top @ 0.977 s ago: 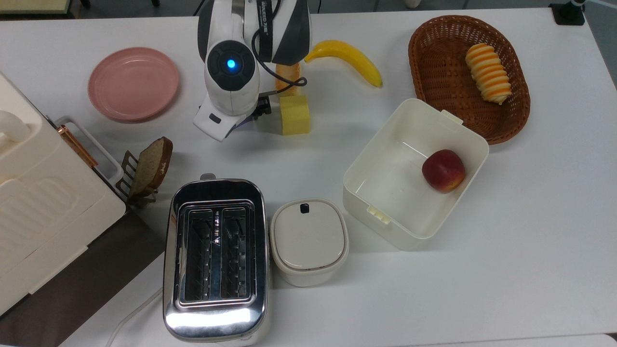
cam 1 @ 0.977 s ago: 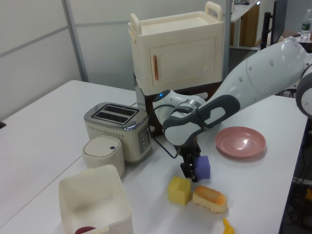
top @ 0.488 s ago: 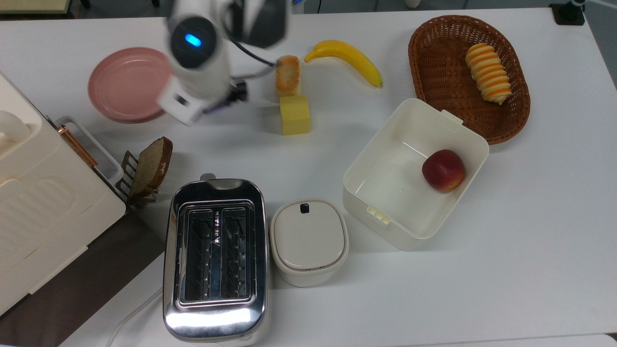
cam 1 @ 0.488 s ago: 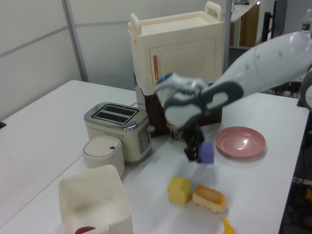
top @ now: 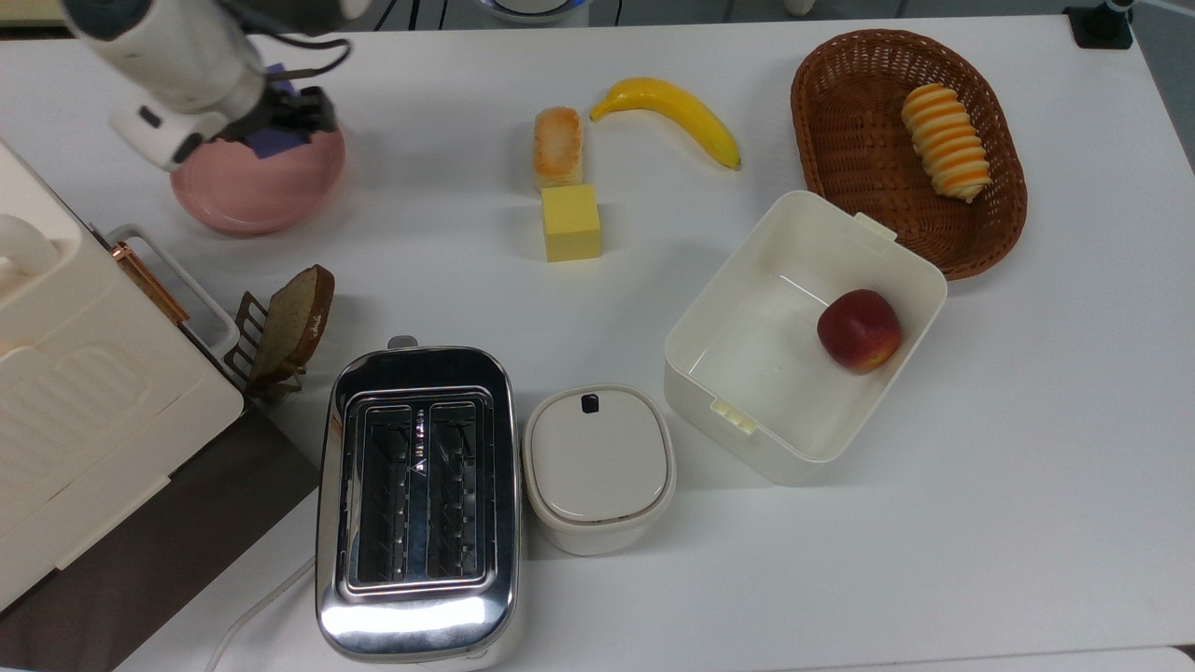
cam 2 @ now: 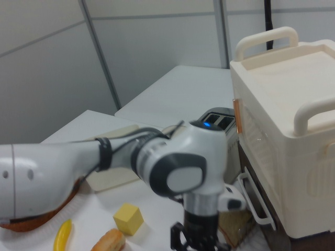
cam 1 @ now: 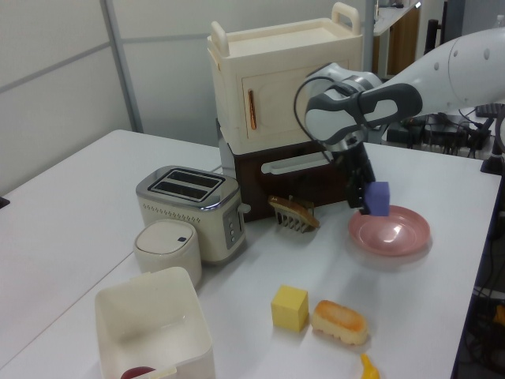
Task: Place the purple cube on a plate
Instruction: 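Carry the purple cube over the pink plate and lower it, then open the gripper to release the cube and raise the arm away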
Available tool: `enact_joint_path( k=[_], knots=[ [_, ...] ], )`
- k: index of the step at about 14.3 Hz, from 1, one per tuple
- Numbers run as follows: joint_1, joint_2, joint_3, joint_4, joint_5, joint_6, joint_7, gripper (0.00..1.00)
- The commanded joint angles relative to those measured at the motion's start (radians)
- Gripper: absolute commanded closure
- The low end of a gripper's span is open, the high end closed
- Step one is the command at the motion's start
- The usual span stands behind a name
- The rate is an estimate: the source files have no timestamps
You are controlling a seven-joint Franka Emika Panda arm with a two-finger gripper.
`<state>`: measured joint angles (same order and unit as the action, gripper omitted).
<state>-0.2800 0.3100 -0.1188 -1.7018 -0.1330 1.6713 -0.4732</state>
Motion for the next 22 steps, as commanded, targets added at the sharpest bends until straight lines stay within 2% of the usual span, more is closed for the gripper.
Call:
enact_joint_path(
  k=[1,2,3,8,10,11,13,15,17,20,22],
  knots=[
    [-0.03,0.04,0.001,-0.006,-0.017,0.053,-0.032,0.58],
    [-0.031,0.043,0.001,-0.006,-0.017,0.054,-0.03,0.38],
    [-0.031,0.043,0.001,-0.006,-0.017,0.054,-0.025,0.0],
    [-0.038,0.029,-0.001,0.002,-0.016,0.047,-0.002,0.0],
    [-0.028,-0.017,0.004,0.004,-0.005,0.021,0.007,0.0],
    [-0.01,-0.044,0.013,0.019,0.0,-0.04,0.024,0.0],
    [0.124,-0.058,0.013,0.111,0.009,-0.186,0.158,0.0],
    [0.229,-0.075,0.013,0.154,0.058,-0.209,0.289,0.0],
    [0.278,-0.101,0.011,0.184,0.116,-0.202,0.376,0.0],
    [0.343,-0.135,0.011,0.218,0.121,-0.188,0.496,0.0],
    [0.386,-0.167,0.01,0.229,0.106,-0.154,0.667,0.0]
  ],
)
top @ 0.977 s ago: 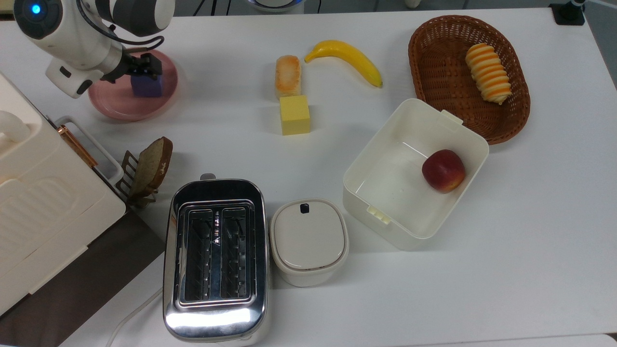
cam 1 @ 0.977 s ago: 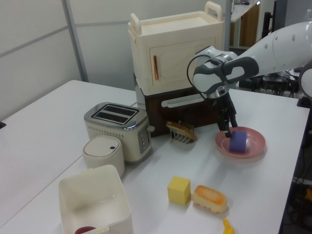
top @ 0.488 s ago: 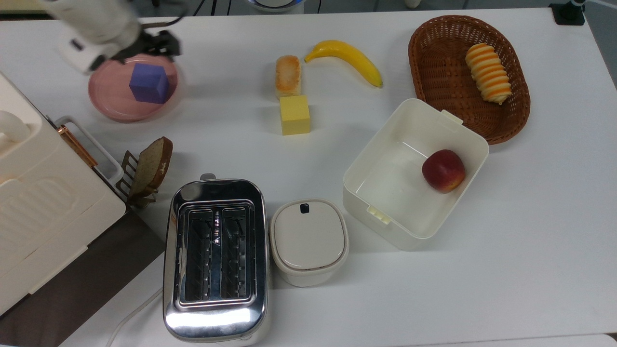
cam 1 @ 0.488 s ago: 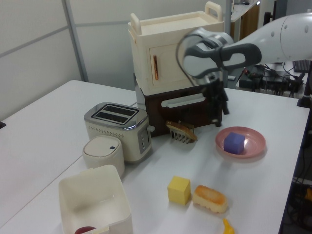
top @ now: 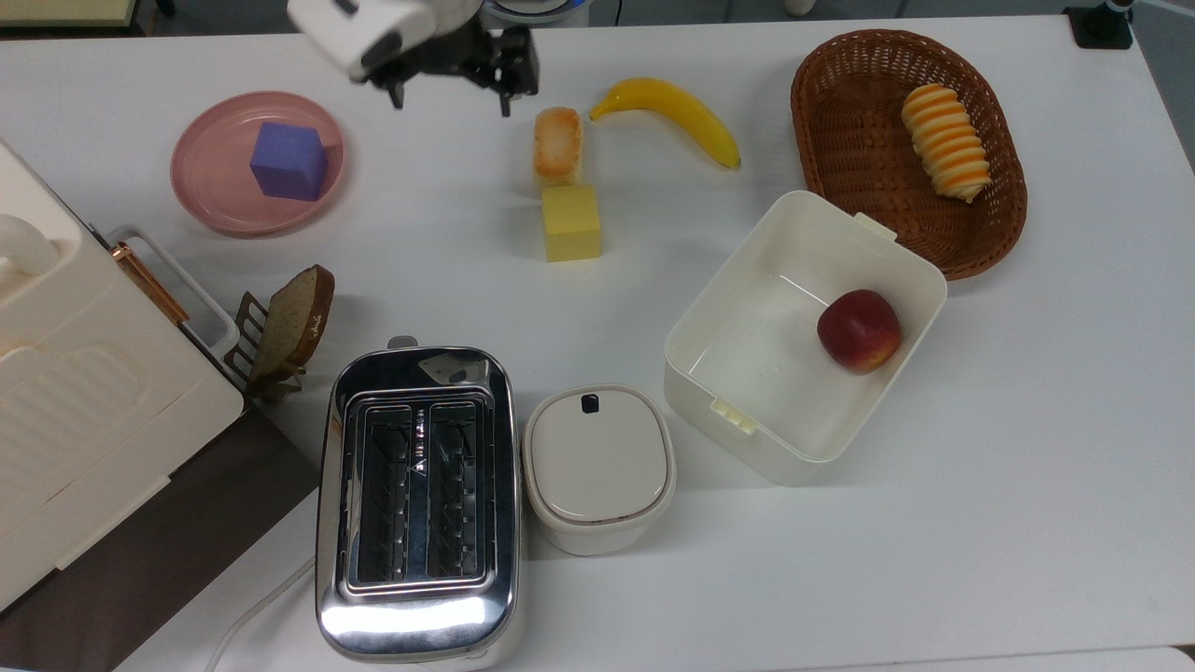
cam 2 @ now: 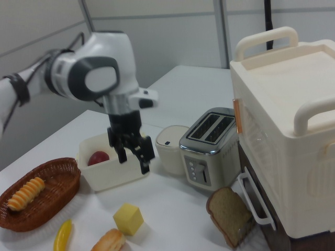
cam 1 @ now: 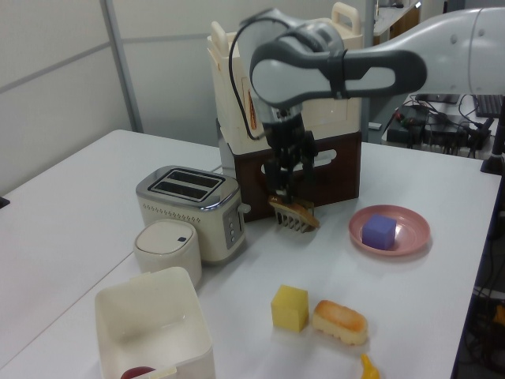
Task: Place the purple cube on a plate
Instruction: 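Open the gripper to release the cube and raise the arm away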
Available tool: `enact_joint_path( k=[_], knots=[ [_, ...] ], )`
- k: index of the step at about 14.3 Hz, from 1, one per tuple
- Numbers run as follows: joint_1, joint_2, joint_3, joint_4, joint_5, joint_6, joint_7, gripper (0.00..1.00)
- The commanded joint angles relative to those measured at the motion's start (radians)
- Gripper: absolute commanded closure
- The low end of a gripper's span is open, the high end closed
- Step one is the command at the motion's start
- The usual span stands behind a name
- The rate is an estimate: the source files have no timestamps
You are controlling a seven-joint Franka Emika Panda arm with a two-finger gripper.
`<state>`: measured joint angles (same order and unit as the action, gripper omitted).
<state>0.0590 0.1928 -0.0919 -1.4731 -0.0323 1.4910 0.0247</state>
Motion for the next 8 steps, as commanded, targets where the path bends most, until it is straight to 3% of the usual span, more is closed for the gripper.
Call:
enact_joint_path(
  k=[1,8],
  knots=[
    [0.059,-0.053,-0.019,0.001,0.0,0.028,0.202,0.0],
    [0.064,-0.07,-0.015,0.002,0.008,0.031,0.213,0.0]
  ],
)
